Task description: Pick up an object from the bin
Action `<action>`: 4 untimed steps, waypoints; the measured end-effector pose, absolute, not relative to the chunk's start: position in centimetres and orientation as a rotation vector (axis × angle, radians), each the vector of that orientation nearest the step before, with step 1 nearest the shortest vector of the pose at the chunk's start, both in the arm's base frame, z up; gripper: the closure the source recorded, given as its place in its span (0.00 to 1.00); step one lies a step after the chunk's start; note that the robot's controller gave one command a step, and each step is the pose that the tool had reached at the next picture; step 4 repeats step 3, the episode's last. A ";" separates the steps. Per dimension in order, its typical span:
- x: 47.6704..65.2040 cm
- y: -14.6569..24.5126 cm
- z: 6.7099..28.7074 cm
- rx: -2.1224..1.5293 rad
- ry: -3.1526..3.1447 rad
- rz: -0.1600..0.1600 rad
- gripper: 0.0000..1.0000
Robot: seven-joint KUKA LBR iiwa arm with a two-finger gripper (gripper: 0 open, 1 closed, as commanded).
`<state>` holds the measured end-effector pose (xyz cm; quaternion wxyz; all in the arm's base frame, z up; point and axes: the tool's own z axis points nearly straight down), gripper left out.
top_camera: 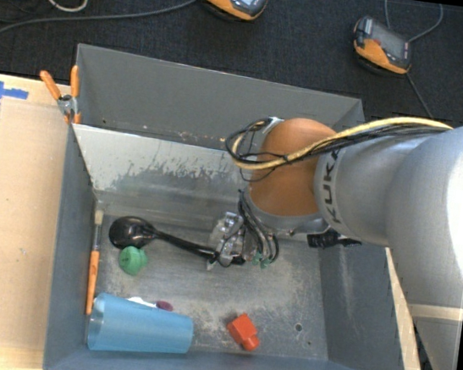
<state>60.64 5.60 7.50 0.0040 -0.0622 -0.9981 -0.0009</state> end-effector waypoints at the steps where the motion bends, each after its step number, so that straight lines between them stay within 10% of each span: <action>1: 60.4 5.6 10.3 -0.195 -3.120 -0.003 1.00; 3: 60.3 5.6 17.1 -0.193 -3.121 -0.003 1.00; 4: 60.3 5.6 17.1 -0.193 -3.121 -0.003 1.00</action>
Offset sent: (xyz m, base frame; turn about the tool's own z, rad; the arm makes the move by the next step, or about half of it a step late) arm -0.0026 -0.0002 0.0781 0.0000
